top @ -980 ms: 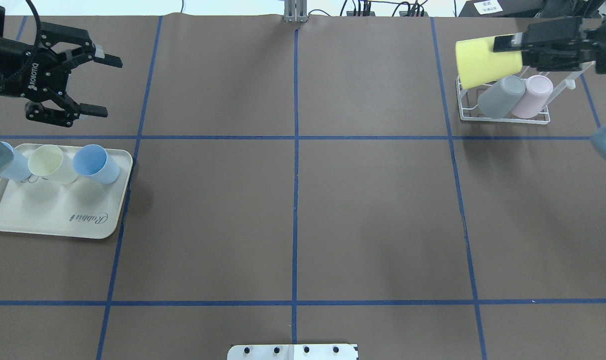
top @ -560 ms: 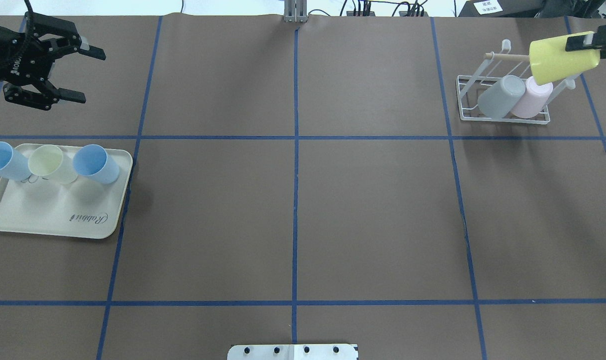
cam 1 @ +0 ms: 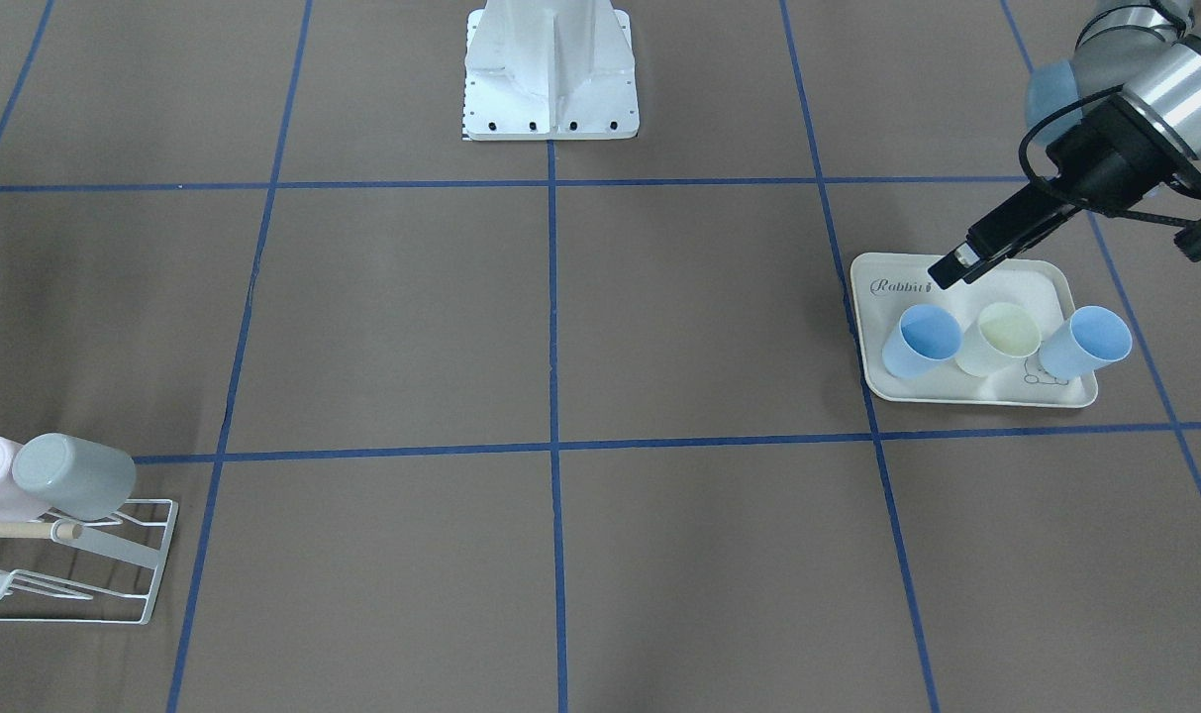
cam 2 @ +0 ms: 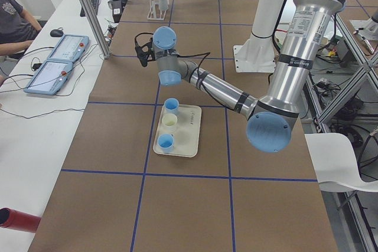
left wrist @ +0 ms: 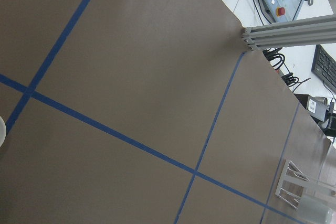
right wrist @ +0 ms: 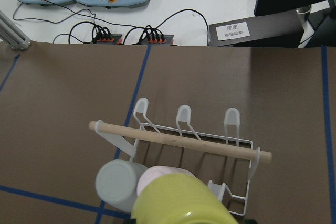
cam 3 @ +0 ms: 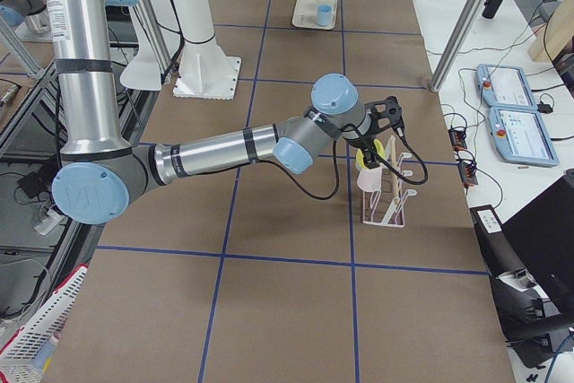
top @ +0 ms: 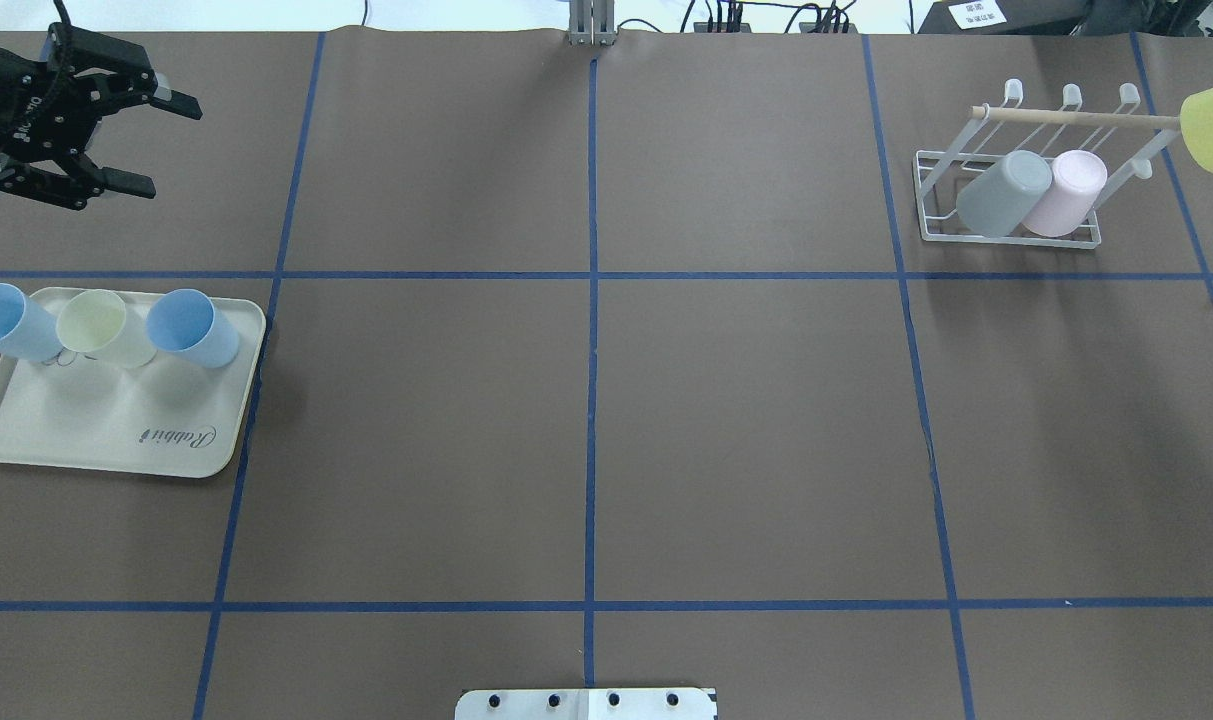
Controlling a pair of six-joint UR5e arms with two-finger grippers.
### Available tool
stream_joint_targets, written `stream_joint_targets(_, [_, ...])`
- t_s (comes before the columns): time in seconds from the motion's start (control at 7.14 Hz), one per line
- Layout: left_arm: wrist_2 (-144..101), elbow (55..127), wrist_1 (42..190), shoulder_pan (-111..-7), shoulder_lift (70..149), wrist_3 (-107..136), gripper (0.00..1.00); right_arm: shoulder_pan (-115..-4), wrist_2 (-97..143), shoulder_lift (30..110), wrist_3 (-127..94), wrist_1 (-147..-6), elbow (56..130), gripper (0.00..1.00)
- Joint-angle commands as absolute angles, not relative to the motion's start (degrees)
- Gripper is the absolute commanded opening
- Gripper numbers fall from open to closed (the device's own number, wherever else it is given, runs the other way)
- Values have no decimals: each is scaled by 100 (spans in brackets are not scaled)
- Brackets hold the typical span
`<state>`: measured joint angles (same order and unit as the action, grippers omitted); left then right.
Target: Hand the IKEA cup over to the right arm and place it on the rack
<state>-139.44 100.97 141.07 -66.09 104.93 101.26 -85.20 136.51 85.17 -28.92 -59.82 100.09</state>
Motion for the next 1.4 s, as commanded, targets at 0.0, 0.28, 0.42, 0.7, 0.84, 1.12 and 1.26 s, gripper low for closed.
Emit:
stream_joint_targets(0.0, [-13913,10090,14036,-6610,10485,10028,100,-8342,13204,8316,-1989,-7421,10002,22])
stream_joint_targets(0.28, [-13904,10090,14027,-6601,10477,10037,100,-8323,12992,7781,-1189,-8678,9932,22])
stream_joint_targets(0.42, [-13896,10099,14027,-6601,10424,10028,100,-8184,12860,7657,-1178,-8849,9871,22])
stream_joint_targets(0.7, [-13860,10107,14036,-6592,10380,10028,100,-8042,12823,7243,-1178,-8816,9187,22])
stream_joint_targets(0.84, [-13852,10099,14036,-6592,10380,10028,100,-7955,12806,7216,-1178,-8798,9045,22])
stream_joint_targets(1.12, [-13852,10099,14036,-6592,10380,10028,100,-7858,12823,7216,-1213,-8780,8974,22])
stream_joint_targets(1.26, [-13852,10107,14036,-6592,10380,10028,100,-7814,12815,7146,-1213,-8772,8887,22])
